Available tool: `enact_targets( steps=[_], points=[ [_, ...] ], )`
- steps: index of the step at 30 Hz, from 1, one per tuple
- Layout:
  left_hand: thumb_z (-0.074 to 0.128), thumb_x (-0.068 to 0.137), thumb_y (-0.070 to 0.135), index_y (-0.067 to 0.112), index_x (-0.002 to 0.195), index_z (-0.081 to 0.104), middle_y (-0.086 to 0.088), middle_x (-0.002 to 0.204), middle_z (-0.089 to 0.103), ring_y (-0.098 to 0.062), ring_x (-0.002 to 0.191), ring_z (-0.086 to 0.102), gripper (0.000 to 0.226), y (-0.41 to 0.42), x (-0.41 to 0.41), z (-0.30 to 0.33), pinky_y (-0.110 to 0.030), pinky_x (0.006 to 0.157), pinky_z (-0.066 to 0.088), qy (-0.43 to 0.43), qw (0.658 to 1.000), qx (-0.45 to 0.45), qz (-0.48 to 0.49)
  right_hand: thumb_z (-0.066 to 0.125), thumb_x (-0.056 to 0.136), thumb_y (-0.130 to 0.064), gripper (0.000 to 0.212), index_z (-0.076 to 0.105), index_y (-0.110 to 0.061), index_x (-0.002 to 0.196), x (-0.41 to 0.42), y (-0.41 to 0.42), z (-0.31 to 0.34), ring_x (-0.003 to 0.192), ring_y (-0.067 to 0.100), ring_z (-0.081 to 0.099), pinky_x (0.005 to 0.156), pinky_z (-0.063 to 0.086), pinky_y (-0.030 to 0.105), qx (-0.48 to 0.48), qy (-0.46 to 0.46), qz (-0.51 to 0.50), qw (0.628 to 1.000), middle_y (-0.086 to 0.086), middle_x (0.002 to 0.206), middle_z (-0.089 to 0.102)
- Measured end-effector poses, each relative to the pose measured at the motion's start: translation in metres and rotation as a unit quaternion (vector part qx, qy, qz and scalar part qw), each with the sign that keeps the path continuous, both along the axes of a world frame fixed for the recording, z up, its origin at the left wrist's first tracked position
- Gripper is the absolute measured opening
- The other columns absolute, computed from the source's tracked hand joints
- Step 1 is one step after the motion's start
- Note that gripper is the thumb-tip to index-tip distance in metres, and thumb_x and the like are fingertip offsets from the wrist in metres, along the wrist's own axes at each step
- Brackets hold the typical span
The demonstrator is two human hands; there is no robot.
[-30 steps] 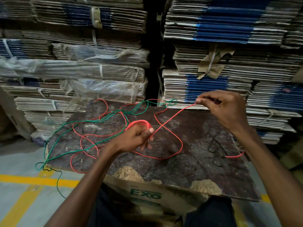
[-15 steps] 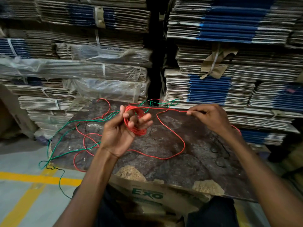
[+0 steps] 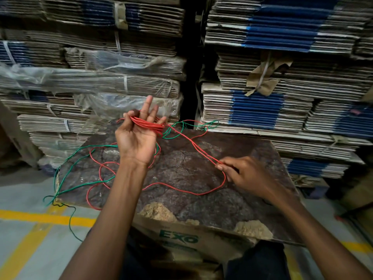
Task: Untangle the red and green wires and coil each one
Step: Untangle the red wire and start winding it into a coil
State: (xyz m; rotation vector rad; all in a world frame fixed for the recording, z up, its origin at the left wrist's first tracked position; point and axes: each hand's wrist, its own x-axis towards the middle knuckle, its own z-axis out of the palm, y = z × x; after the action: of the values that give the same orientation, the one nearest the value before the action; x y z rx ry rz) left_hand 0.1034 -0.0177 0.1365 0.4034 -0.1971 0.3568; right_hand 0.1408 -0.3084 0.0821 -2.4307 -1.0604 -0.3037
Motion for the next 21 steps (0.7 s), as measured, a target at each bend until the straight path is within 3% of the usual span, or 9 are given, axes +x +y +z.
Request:
enact_targets(
  steps=[2,7,9,11,13,16,19,21],
  points=[
    [0.040,0.091,0.027,0.020,0.073,0.052,-0.017,0.132,0.060,-0.032,0.106,0.061,0.022,0.005,0.006,0.003,-0.054,0.091,0.047,0.016,1.000,-0.009,0.013,0.046,0.097,-0.045,0.026,0.065,-0.027,0.098,-0.008,-0.004,0.005,0.055,0.000,0.055,0.058,0.050,0.038,0.017,0.023,0.017,0.999,-0.013,0.058,0.059],
    [0.029,0.103,0.031,0.021,0.069,0.052,-0.014,0.119,0.066,-0.021,0.084,0.060,0.042,0.012,0.023,0.003,-0.041,0.086,0.041,0.074,0.994,-0.002,0.080,0.053,0.098,-0.035,0.015,0.066,-0.028,0.100,-0.028,-0.016,0.014,0.053,0.006,0.060,0.057,0.049,0.034,0.019,0.065,0.033,0.997,-0.010,0.055,0.061],
    [0.031,0.104,0.031,0.021,0.075,0.049,-0.015,0.123,0.062,-0.023,0.101,0.064,0.036,0.013,0.031,0.001,-0.039,0.094,0.042,0.089,0.989,0.009,0.117,0.050,0.097,-0.041,0.020,0.065,-0.031,0.102,-0.035,-0.018,0.015,0.053,0.005,0.060,0.056,0.050,0.036,0.001,0.068,0.033,0.997,-0.011,0.056,0.061],
    [0.032,0.106,0.027,0.018,0.080,0.049,-0.021,0.127,0.053,-0.028,0.126,0.055,0.032,0.008,0.037,-0.003,-0.036,0.114,0.031,0.091,0.983,0.030,0.156,0.047,0.095,-0.048,0.025,0.065,-0.033,0.104,-0.040,-0.020,0.017,0.054,0.004,0.059,0.056,0.049,0.037,-0.011,0.059,0.031,0.998,-0.011,0.058,0.061],
    [0.031,0.106,0.025,0.018,0.082,0.048,-0.022,0.121,0.059,-0.025,0.120,0.057,0.031,-0.005,0.036,-0.008,-0.039,0.116,0.029,0.119,0.963,0.126,0.208,0.046,0.094,-0.052,0.029,0.066,-0.034,0.104,-0.044,-0.019,0.023,0.055,0.006,0.058,0.054,0.048,0.037,-0.017,0.025,0.033,0.999,-0.010,0.059,0.061],
    [0.030,0.107,0.022,0.018,0.082,0.053,-0.012,0.111,0.069,-0.013,0.101,0.063,0.034,-0.021,0.032,-0.020,-0.022,0.094,0.047,0.130,0.870,0.392,0.270,0.053,0.092,-0.048,0.025,0.071,-0.032,0.100,-0.047,-0.015,0.037,0.056,0.006,0.059,0.050,0.047,0.035,-0.003,-0.040,0.044,0.998,-0.011,0.064,0.065],
    [0.035,0.106,0.021,0.011,0.093,0.070,0.005,0.076,0.068,0.011,0.075,0.058,0.038,-0.025,0.027,-0.033,-0.011,0.074,0.043,0.104,0.748,0.601,0.261,0.060,0.090,-0.045,0.022,0.075,-0.030,0.097,-0.042,-0.012,0.054,0.064,0.002,0.065,0.052,0.050,0.032,0.049,-0.078,0.050,0.994,-0.015,0.079,0.074],
    [0.037,0.106,0.020,0.009,0.091,0.068,0.000,0.078,0.070,0.010,0.062,0.054,0.036,-0.026,0.024,-0.037,-0.009,0.062,0.037,0.097,0.699,0.672,0.226,0.064,0.089,-0.040,0.020,0.077,-0.027,0.095,-0.036,-0.011,0.066,0.065,0.001,0.064,0.053,0.049,0.029,0.090,-0.090,0.057,0.990,-0.018,0.083,0.073]
  ],
)
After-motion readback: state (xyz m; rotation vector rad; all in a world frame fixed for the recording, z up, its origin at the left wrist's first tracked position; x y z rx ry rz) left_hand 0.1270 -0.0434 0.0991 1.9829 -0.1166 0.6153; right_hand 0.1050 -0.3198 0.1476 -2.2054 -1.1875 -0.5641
